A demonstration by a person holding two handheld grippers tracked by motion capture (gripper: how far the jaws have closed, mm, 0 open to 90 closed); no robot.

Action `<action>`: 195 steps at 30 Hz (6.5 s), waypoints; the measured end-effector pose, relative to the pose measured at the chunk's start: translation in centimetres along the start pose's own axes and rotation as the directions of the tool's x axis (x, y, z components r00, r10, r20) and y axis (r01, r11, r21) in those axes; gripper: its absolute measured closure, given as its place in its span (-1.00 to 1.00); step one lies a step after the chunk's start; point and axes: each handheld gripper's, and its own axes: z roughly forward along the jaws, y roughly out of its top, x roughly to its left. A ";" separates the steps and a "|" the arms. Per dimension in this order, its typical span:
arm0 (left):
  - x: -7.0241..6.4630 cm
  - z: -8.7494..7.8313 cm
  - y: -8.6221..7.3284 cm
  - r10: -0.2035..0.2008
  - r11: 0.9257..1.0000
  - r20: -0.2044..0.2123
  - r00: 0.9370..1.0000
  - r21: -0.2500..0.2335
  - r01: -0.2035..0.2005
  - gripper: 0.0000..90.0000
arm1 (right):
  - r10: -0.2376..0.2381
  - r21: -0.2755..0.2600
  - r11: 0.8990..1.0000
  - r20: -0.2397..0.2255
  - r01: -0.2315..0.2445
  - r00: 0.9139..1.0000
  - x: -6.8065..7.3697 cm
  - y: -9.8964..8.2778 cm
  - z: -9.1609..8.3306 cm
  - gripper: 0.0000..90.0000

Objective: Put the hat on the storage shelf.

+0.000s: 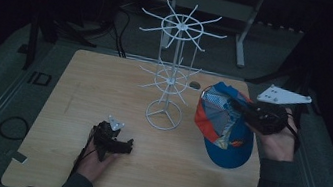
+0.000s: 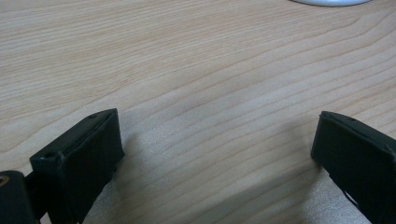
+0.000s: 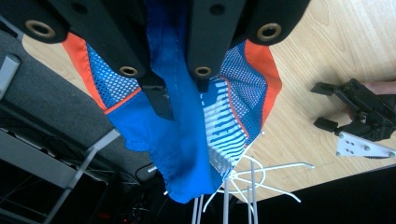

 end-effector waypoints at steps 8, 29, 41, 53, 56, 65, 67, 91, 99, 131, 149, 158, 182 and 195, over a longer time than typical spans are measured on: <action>0.0 0.0 0.0 0.000 1.000 0.000 1.000 0.000 0.000 -0.95 | -0.017 -0.009 1.000 -0.013 0.017 1.000 0.3 0.8 -0.4 0.97; 0.0 0.0 0.0 0.000 1.000 0.000 1.000 0.000 0.000 -0.95 | -0.075 -0.038 0.997 -0.027 0.074 0.997 2.2 2.8 -1.5 0.97; 0.0 0.0 0.0 0.000 1.000 0.000 1.000 0.000 0.000 -0.95 | -0.089 -0.083 0.993 -0.030 0.087 0.996 2.5 3.8 -2.5 0.97; 0.0 0.0 0.0 0.000 1.000 0.000 1.000 0.000 0.000 -0.95 | -0.073 -0.126 0.989 -0.007 0.071 0.997 1.4 4.1 -3.0 0.97; 0.0 0.0 0.0 0.000 1.000 0.000 1.000 0.000 0.000 -0.95 | -0.061 -0.140 0.988 -0.002 0.061 0.998 1.1 4.2 -3.1 0.97; 0.0 0.0 0.0 0.001 1.000 0.000 1.000 0.001 -0.001 -0.95 | -0.036 -0.169 0.985 0.010 0.037 0.999 0.3 4.4 -3.3 0.97; 0.0 0.0 0.0 0.002 1.000 0.000 1.000 0.002 -0.002 -0.95 | -0.031 -0.174 0.984 0.015 0.034 0.999 0.2 4.5 -3.4 0.97; 0.0 0.0 0.0 0.002 1.000 -0.001 1.000 0.000 -0.002 -0.95 | -0.013 -0.197 0.980 0.051 0.023 0.999 -1.1 5.6 -3.7 0.97; 0.0 0.0 0.0 0.002 1.000 -0.001 1.000 0.000 -0.002 -0.95 | 0.007 -0.208 0.978 0.057 0.005 0.998 -1.7 5.7 -3.6 0.97; 0.0 0.0 0.0 0.003 1.000 -0.001 1.000 0.000 -0.003 -0.95 | 0.032 -0.309 0.951 0.023 -0.024 0.999 -2.9 7.9 -5.0 0.97; 0.0 0.0 0.0 0.002 1.000 -0.001 1.000 0.000 -0.002 -0.95 | 0.021 -0.355 0.935 -0.005 -0.022 1.000 -2.5 9.9 -4.8 0.97; 0.0 0.0 0.0 0.003 1.000 -0.002 1.000 0.000 -0.003 -0.95 | 0.034 -0.304 0.952 -0.050 -0.047 0.998 -2.6 9.4 -1.9 0.96; 0.0 0.0 0.0 0.002 1.000 0.001 1.000 0.004 -0.002 -0.95 | 0.038 -0.136 0.990 -0.070 -0.047 0.997 -2.0 7.1 2.6 0.32; 0.0 0.0 0.0 0.002 1.000 0.001 1.000 0.005 -0.002 -0.95 | 0.082 -0.087 0.993 0.030 -0.079 0.996 -2.5 5.5 2.1 -0.41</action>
